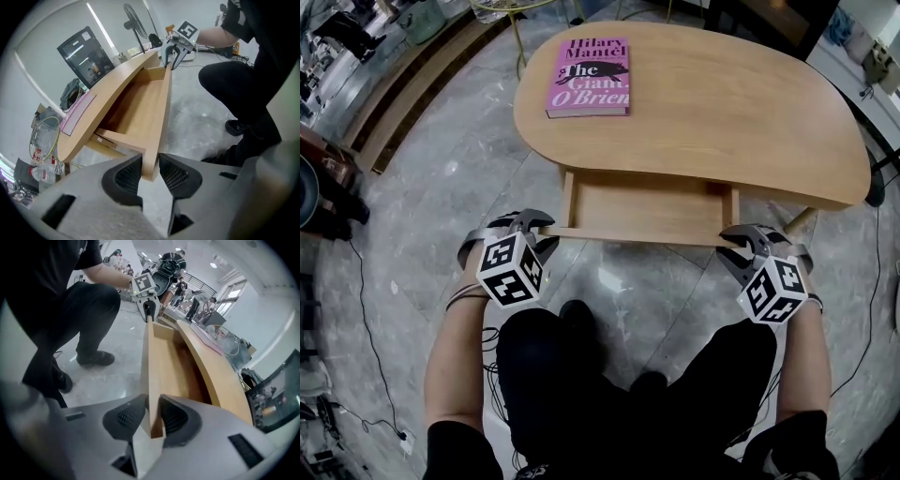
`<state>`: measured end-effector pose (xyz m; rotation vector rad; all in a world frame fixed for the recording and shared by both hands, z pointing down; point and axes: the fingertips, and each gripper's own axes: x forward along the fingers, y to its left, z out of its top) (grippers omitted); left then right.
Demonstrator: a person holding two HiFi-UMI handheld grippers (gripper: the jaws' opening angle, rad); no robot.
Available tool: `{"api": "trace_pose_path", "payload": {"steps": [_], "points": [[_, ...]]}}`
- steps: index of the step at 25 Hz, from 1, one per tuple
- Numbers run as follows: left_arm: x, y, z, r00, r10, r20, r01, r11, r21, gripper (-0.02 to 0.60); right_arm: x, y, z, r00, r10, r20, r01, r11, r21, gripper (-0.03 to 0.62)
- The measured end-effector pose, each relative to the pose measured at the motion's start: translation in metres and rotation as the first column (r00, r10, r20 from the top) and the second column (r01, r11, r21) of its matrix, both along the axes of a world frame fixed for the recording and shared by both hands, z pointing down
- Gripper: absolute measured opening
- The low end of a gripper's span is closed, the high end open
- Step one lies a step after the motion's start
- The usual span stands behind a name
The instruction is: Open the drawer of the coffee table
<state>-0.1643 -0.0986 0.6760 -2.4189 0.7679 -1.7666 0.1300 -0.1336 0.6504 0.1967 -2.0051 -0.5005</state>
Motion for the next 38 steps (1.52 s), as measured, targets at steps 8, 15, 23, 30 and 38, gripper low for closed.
{"api": "trace_pose_path", "payload": {"steps": [8, 15, 23, 30, 38], "points": [[0.001, 0.013, 0.0, 0.999, 0.035, -0.008, -0.035, 0.998, -0.057, 0.114, 0.001, 0.013, -0.001, 1.0, 0.017, 0.018, -0.016, 0.999, -0.046, 0.095], [0.005, 0.025, 0.003, 0.998, 0.067, 0.004, -0.066, 0.993, -0.102, 0.104, 0.004, 0.023, 0.001, 0.999, 0.024, 0.024, -0.023, 0.999, -0.049, 0.094], [0.009, 0.04, 0.006, 0.997, 0.082, 0.01, -0.08, 0.988, -0.129, 0.098, 0.007, 0.034, 0.003, 1.0, 0.017, 0.007, -0.016, 0.997, -0.072, 0.091], [0.013, 0.052, 0.01, 0.992, 0.125, 0.029, -0.119, 0.981, -0.155, 0.089, 0.011, 0.041, 0.006, 1.0, 0.02, -0.007, -0.02, 0.996, -0.082, 0.091], [0.011, 0.056, 0.015, 0.989, 0.142, 0.048, -0.129, 0.97, -0.205, 0.086, 0.009, 0.047, 0.011, 1.0, -0.002, -0.028, -0.001, 0.993, -0.117, 0.084]]}}
